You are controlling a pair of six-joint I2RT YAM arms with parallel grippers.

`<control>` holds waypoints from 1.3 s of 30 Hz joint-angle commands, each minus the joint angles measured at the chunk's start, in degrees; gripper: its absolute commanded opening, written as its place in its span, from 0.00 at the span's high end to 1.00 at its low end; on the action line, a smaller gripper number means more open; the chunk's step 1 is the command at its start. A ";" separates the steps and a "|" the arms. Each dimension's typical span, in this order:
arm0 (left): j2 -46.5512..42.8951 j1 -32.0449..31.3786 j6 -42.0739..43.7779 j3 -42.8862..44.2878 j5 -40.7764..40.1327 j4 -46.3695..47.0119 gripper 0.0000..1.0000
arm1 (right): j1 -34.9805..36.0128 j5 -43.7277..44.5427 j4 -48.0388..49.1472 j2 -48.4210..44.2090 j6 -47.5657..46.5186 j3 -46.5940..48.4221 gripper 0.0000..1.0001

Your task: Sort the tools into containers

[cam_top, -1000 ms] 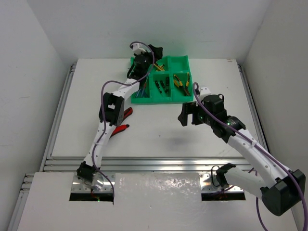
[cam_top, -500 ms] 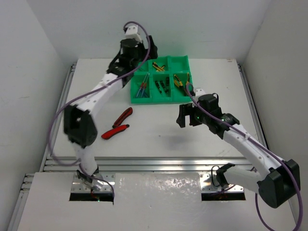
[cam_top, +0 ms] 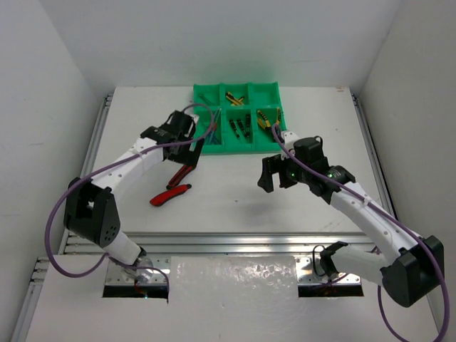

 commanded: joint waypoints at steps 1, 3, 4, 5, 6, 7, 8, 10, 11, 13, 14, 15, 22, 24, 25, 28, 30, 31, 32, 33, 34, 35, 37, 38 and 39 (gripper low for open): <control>-4.15 1.12 3.54 -5.80 6.33 -6.09 0.02 | -0.15 -5.60 3.06 -0.86 -0.80 0.13 0.01; -5.29 1.21 3.99 -8.89 6.34 -4.32 0.01 | -0.07 -6.32 3.16 -0.77 -0.97 0.22 0.01; -5.12 1.21 4.16 -11.26 6.95 -2.66 0.01 | -0.15 -6.41 3.07 -0.95 -1.06 0.22 0.01; -4.86 1.38 4.51 -12.33 7.39 -1.86 0.01 | -0.07 -6.50 3.15 -1.21 -1.15 0.13 0.01; -3.72 1.38 4.77 -13.21 8.18 -1.07 0.01 | -0.15 -6.50 3.24 -1.47 -1.23 0.13 0.01; -3.02 1.47 4.95 -14.69 9.58 -0.02 0.02 | -0.16 -6.58 3.16 -2.08 -1.23 -0.04 0.01; -1.36 1.38 4.95 -14.97 10.12 -0.10 0.02 | -0.07 -6.67 3.16 -2.44 -1.32 -0.13 0.01; 0.06 1.47 5.30 -15.76 11.61 0.08 0.03 | -0.16 -6.94 3.24 -3.32 -1.50 -0.31 0.01; 1.28 1.56 5.30 -15.59 11.97 -0.18 0.03 | -0.07 -6.94 3.24 -3.50 -1.59 -0.31 0.01; 2.00 1.91 5.48 -15.94 11.97 0.43 0.03 | -0.07 -6.94 3.33 -3.76 -1.59 -0.40 0.01; 2.70 2.26 5.39 -15.85 10.66 0.43 0.03 | -0.07 -7.11 3.33 -3.93 -1.59 -0.40 0.01; 4.53 2.52 5.04 -15.77 9.17 0.52 0.03 | -0.15 -7.20 3.42 -3.94 -1.59 -0.57 0.01; 9.65 3.84 4.25 -17.78 10.03 4.20 0.03 | -0.07 -7.29 3.86 -4.99 -1.67 -0.84 0.01; 10.00 3.93 4.07 -18.05 11.26 4.04 0.05 | -0.16 -7.38 4.03 -4.82 -1.59 -0.84 0.01; 10.08 3.93 4.07 -17.61 13.27 3.34 0.08 | -0.16 -7.38 4.03 -4.82 -1.59 -0.84 0.01; 9.30 3.84 2.94 -17.78 17.40 2.81 0.21 | -0.16 -6.85 3.86 -4.55 -1.59 -0.84 0.01; 9.03 3.67 2.23 -19.53 19.43 3.24 0.55 | -0.16 -6.41 3.95 -4.46 -1.59 -0.92 0.01; 8.94 3.49 1.27 -20.15 19.79 3.50 0.63 | -0.16 -6.24 3.86 -4.46 -1.59 -0.84 0.01; 9.20 2.62 0.91 -20.77 19.44 3.77 0.65 | -0.16 -6.15 3.77 -4.38 -1.67 -0.75 0.01; 9.47 1.92 0.91 -21.56 19.09 3.86 0.65 | -0.07 -6.15 3.77 -4.38 -1.67 -0.75 0.01; 9.73 1.21 0.91 -21.65 19.26 3.77 0.65 | -0.07 -6.15 3.77 -4.29 -1.67 -0.57 0.01; 10.34 -0.62 -0.48 -21.57 19.44 3.42 0.65 | -0.07 -6.06 3.77 -4.20 -1.59 -0.57 0.01; 11.22 -3.08 -1.72 -20.86 19.62 2.37 0.70 | -0.07 -6.32 3.86 -3.85 -1.41 -0.66 0.01; 11.40 -3.71 -2.25 -20.69 19.44 2.10 0.74 | -0.15 -6.41 3.95 -3.67 -1.41 -0.57 0.01; 11.49 -4.41 -2.78 -20.60 19.09 2.01 0.75 | -0.07 -6.41 3.86 -3.41 -1.24 -0.49 0.01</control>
